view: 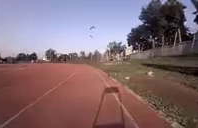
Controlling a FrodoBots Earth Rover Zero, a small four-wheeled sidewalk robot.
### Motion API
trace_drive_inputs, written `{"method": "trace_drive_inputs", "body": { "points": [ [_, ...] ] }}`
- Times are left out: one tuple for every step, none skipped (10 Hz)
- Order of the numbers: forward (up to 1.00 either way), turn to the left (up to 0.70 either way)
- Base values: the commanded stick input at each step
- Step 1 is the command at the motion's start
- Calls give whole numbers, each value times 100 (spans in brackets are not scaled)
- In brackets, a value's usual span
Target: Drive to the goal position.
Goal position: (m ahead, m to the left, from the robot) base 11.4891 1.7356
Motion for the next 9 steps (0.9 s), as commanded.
{"method": "trace_drive_inputs", "body": {
  "points": [
    [70, 0],
    [70, 0],
    [70, 0],
    [70, 0],
    [70, 0],
    [70, 0],
    [70, 0],
    [70, 0],
    [70, 0]
  ]
}}
